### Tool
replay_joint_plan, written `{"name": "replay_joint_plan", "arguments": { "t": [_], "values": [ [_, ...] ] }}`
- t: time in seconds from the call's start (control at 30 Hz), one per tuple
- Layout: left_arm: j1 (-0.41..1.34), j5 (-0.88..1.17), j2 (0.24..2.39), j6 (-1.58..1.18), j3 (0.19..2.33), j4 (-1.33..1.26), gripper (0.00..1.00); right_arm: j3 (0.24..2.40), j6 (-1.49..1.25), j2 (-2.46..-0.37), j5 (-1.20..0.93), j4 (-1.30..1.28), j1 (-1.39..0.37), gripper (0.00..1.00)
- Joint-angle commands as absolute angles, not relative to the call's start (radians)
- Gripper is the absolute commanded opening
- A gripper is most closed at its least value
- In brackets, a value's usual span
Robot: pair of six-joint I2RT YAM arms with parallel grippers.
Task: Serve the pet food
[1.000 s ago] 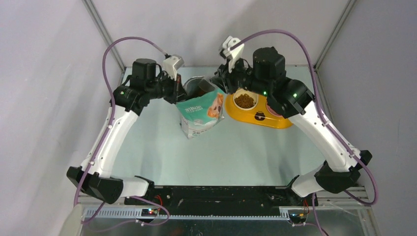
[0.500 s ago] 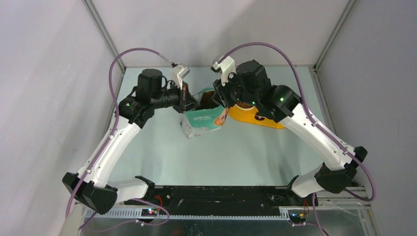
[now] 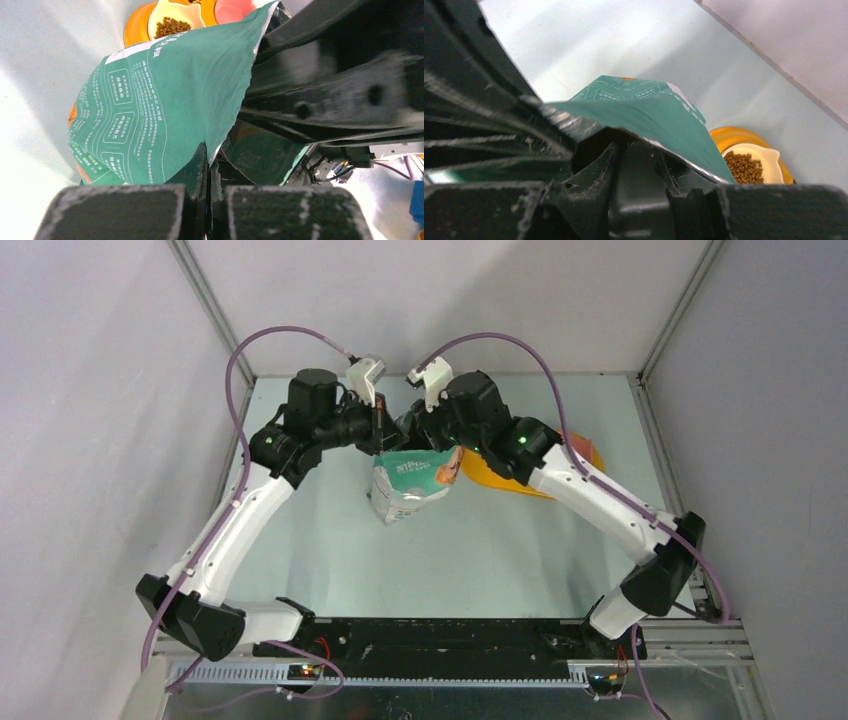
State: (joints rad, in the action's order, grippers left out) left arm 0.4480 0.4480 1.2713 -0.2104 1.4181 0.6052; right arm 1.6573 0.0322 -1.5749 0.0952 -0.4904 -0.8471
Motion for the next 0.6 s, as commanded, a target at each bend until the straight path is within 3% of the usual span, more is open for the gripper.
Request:
{"name": "replay_joint_plan", "arguments": {
  "t": [0.0, 0.23, 0.57],
  "values": [
    [0.454, 0.415, 1.322, -0.224, 1.461, 0.505, 0.0, 1.679, 0.055, -1.673, 0.119, -0.517, -0.812, 0.0],
    [0.451, 0.392, 1.38, -0.22, 1.477, 0.492, 0.0, 1.717, 0.032, -1.803, 0.02, -0.679, -0.77, 0.0],
    [0.388, 0.39, 1.39, -0.207, 1.48, 0.519, 0.0, 1.676, -0.1, -1.825, -0.399, -0.733, -0.735, 0.0]
  ]
}}
